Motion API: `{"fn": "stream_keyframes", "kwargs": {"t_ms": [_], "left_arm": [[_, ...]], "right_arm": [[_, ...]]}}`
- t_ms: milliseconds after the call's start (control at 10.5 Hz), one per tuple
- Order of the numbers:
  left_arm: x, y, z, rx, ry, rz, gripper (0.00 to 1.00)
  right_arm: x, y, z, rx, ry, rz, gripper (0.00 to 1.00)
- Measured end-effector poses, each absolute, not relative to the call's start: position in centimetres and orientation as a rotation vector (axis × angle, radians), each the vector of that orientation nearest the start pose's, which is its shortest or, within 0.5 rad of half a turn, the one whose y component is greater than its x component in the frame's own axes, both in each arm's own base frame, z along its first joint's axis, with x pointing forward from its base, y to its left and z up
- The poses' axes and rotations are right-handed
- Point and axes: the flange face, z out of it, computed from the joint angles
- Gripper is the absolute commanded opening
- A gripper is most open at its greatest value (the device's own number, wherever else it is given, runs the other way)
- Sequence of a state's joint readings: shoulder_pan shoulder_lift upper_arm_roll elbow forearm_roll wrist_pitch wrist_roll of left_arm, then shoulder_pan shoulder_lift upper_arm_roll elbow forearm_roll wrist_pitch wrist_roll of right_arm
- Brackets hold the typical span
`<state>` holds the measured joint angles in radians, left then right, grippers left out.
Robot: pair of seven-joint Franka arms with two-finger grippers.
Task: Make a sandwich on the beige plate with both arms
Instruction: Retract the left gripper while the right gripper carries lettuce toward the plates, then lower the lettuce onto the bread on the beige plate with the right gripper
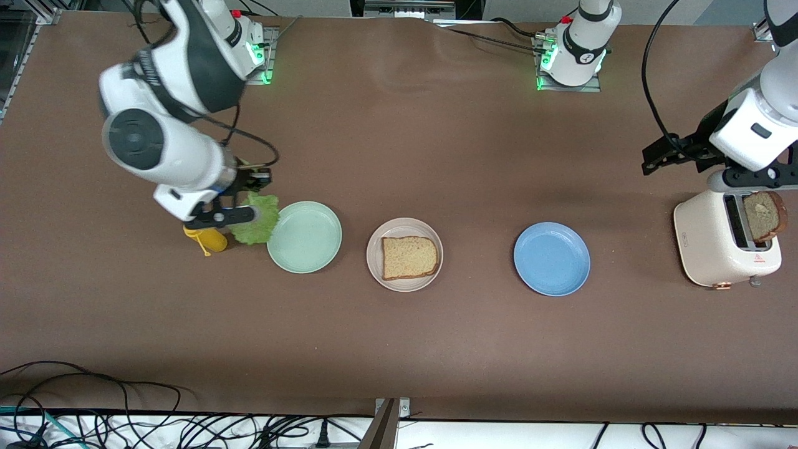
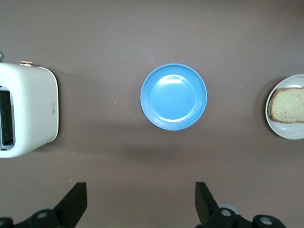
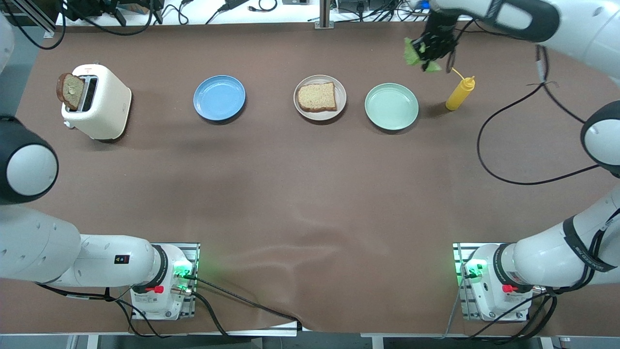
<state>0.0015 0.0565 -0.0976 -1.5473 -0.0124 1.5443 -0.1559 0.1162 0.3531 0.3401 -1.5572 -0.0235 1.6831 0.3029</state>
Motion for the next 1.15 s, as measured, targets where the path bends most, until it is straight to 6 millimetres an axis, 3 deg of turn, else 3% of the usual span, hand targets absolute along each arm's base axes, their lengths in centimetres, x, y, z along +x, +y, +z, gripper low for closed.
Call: {"fn": "stream_keyframes", "kwargs": {"t_ms": [287,765,1148], "left_arm": [[54.6,-5.7,60.4,-3.145,-0.064,0.087,1.0],[54.8,-6.1,60.4,-3.146,-0.049,0.077,1.0],[54.7,-6.3,60.3,-3.146,-0.042,0.081,1.0]], "right_arm": [[57.3,30.8,40.9,-3.103,-0.21,0.319,0.0],[57.0,37.1,36.6,-3.066,-0.237,0.177,0.0],[57.7,42.3,34.7,-3.012,-0.309,0.134,0.0]]}}
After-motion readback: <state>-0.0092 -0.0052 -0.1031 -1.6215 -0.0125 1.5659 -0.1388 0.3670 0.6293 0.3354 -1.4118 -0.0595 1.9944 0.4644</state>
